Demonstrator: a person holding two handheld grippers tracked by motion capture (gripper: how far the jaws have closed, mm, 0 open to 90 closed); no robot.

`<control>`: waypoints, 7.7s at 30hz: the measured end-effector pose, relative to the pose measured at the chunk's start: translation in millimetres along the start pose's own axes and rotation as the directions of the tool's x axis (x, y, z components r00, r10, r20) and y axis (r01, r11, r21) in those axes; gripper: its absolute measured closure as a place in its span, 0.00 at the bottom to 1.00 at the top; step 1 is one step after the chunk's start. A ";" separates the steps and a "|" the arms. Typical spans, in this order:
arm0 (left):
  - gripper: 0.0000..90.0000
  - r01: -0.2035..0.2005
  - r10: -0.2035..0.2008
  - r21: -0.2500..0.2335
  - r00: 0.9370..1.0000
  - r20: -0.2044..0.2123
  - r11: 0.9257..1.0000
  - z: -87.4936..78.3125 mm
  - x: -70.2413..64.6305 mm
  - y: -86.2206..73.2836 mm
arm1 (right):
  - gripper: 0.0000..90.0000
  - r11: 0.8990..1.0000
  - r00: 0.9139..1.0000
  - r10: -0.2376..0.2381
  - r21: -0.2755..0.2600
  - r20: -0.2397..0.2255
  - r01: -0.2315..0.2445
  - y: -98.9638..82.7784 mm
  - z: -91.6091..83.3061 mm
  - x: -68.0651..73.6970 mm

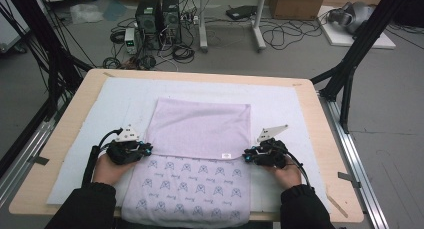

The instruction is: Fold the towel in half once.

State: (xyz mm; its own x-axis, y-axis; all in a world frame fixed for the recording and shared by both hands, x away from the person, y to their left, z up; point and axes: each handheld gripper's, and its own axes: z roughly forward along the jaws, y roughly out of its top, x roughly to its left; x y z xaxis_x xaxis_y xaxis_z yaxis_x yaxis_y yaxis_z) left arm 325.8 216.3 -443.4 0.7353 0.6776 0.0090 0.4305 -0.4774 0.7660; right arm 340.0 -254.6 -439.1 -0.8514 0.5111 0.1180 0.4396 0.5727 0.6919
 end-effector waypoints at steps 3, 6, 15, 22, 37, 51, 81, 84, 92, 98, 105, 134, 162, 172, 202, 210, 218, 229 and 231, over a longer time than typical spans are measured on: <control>0.97 0.019 -0.019 -0.008 1.000 0.013 1.000 -1.1 2.5 -0.3 | 0.96 1.000 0.999 0.006 -0.020 -0.038 -0.006 1.1 -0.4 -2.4; 0.98 0.043 -0.043 -0.015 0.999 0.026 0.999 -4.1 5.4 0.4 | 0.96 0.999 0.999 -0.035 -0.011 -0.034 0.034 5.6 -2.9 -1.6; 0.98 0.035 -0.033 -0.109 0.999 0.025 0.993 -44.8 -2.7 16.8 | 0.96 0.988 0.996 -0.088 -0.126 -0.020 0.085 19.3 -38.9 16.1; 0.98 0.019 -0.010 -0.150 0.998 0.059 0.988 -93.4 -32.5 -9.1 | 0.96 0.980 0.985 -0.160 -0.127 -0.067 0.150 11.1 -64.1 60.6; 0.79 -0.029 0.034 -0.038 0.989 0.142 0.999 -47.1 -40.9 -28.1 | 0.71 0.996 0.987 -0.080 -0.060 -0.137 0.072 -23.0 -15.5 57.7; 0.97 -0.016 0.018 -0.009 0.990 0.138 1.000 -38.3 -39.8 -30.2 | 0.97 0.994 0.986 -0.113 -0.015 -0.120 0.112 -19.7 -7.9 60.4; 0.73 0.040 -0.039 -0.097 0.999 0.016 0.994 -39.1 1.8 19.8 | 0.61 0.993 1.000 0.015 -0.121 0.004 -0.014 21.1 -41.2 2.7; 0.69 0.085 -0.089 -0.094 0.995 -0.035 0.992 -16.7 27.8 34.8 | 0.54 0.994 0.997 0.051 -0.103 0.055 -0.045 35.2 -34.5 -27.7; 0.61 0.223 -0.222 0.004 0.972 -0.078 0.975 38.7 70.1 50.0 | 0.40 0.985 0.981 0.153 -0.098 0.118 -0.142 33.6 -4.1 -83.0; 0.60 0.235 -0.229 0.022 0.961 -0.154 0.972 56.6 66.4 48.9 | 0.52 0.987 0.982 0.158 -0.053 0.107 -0.153 30.4 18.0 -89.4; 0.95 0.196 -0.192 0.012 0.969 -0.153 0.980 54.8 58.5 53.0 | 0.95 0.993 0.990 0.118 -0.026 0.072 -0.116 37.4 23.0 -83.9; 0.59 0.106 -0.126 -0.119 0.976 -0.177 0.987 -14.7 59.4 72.7 | 0.41 0.995 0.984 0.069 -0.079 0.162 -0.057 77.4 -38.1 -72.6; 0.63 -0.026 0.026 -0.079 1.000 -0.006 0.997 -38.9 -35.8 -11.0 | 0.61 0.995 0.998 -0.067 -0.070 0.001 0.067 -6.5 -16.1 32.7; 0.73 -0.048 0.048 0.006 0.998 0.029 0.999 -26.7 -34.5 -22.2 | 0.75 0.995 0.996 -0.093 -0.029 -0.008 0.093 -13.1 -2.6 33.1; 0.98 0.037 -0.032 -0.100 0.999 0.044 0.994 -65.2 -32.8 3.4 | 0.97 0.990 0.995 -0.097 -0.108 -0.038 0.092 14.7 -35.5 34.0; 0.98 0.029 -0.021 -0.096 0.997 0.080 0.995 -90.1 -59.4 -20.4 | 0.97 0.991 0.988 -0.120 -0.074 -0.092 0.114 -2.3 -52.6 60.6; 0.75 0.006 0.001 -0.057 0.993 0.119 0.998 -74.1 -67.1 -34.5 | 0.69 0.992 0.978 -0.108 -0.080 -0.177 0.095 -25.1 -30.3 67.8; 0.94 -0.017 0.018 -0.011 0.990 0.137 1.000 -47.7 -68.1 -41.7 | 0.90 0.992 0.980 -0.125 -0.027 -0.155 0.122 -29.7 -12.3 64.5; 0.97 -0.018 0.019 -0.007 0.991 0.132 1.000 -47.8 -68.2 -40.9 | 0.95 0.991 0.979 -0.130 -0.018 -0.154 0.129 -28.7 -12.1 65.6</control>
State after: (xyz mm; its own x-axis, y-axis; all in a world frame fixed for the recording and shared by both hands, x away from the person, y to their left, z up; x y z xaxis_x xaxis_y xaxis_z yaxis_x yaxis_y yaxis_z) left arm 233.0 216.3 -444.7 0.8063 0.5883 -0.0614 0.4132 -0.4858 0.7702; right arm 268.0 -245.2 -442.6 -0.9352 0.3274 0.1349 0.3208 0.6221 0.7142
